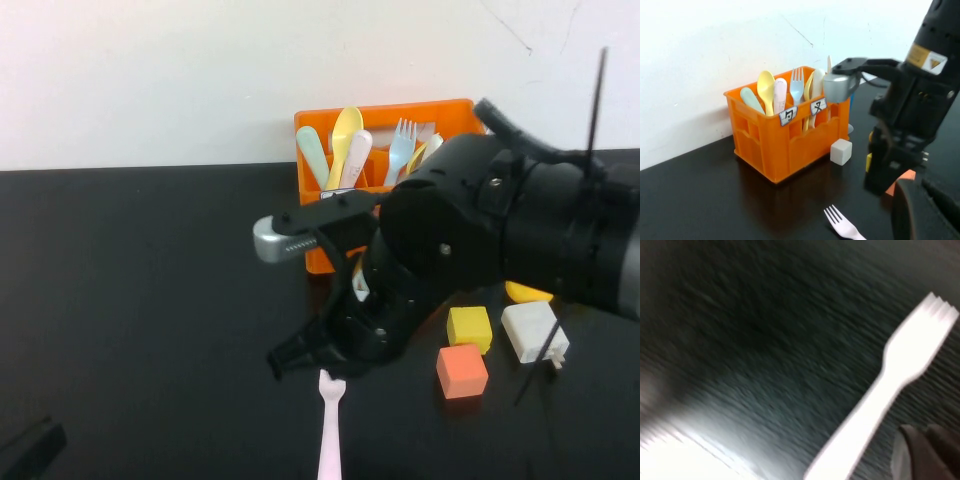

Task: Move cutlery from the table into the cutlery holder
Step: Pick up the fork

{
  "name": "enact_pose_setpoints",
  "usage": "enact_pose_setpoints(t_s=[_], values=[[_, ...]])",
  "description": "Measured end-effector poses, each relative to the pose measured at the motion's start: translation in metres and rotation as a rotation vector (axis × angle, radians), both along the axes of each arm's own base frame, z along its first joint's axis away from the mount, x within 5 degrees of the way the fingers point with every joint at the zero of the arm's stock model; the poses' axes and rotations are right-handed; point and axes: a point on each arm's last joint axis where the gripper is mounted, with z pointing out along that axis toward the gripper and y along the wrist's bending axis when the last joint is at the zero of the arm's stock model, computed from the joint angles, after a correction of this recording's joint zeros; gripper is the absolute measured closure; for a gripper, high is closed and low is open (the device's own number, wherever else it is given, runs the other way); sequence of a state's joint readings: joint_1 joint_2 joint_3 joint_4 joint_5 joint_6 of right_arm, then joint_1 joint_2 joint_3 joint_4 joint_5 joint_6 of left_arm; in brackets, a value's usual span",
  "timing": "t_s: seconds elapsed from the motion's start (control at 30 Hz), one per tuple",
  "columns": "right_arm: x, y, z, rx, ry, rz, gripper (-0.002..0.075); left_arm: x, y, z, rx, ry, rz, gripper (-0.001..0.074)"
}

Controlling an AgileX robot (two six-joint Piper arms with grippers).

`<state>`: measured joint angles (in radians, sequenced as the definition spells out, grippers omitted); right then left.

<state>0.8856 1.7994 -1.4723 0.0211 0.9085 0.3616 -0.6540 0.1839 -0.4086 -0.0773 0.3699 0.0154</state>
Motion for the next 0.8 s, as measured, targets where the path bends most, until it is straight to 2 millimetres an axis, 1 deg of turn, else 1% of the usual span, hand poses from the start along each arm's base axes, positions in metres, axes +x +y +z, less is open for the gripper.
enact_pose_setpoints(t_s=[0.07, 0.17, 0.23, 0.33, 0.47, 0.8], values=[[0.003, 0.005, -0.003, 0.035, -0.007, -0.015, 0.0627, 0.000, 0.000, 0.000, -0.001, -0.002, 0.000, 0.0735], [0.007, 0.010, -0.011, 0.062, 0.000, -0.054, 0.0515, 0.000, 0.000, 0.000, -0.001, -0.001, 0.000, 0.0735], [0.009, 0.013, -0.020, 0.055, 0.019, -0.077, 0.0436, 0.000, 0.000, 0.000, -0.001, -0.001, 0.000, 0.0735], [0.010, 0.016, -0.034, 0.024, 0.055, -0.094, 0.0370, 0.000, 0.000, 0.000, 0.002, -0.003, 0.001, 0.0735], [0.010, 0.016, -0.046, -0.025, 0.094, -0.098, 0.0347, 0.000, 0.000, 0.000, 0.003, -0.004, 0.002, 0.0735], [0.014, 0.013, -0.050, -0.057, 0.078, -0.136, 0.0343, 0.001, 0.001, 0.000, 0.025, -0.021, 0.011, 0.0736]])
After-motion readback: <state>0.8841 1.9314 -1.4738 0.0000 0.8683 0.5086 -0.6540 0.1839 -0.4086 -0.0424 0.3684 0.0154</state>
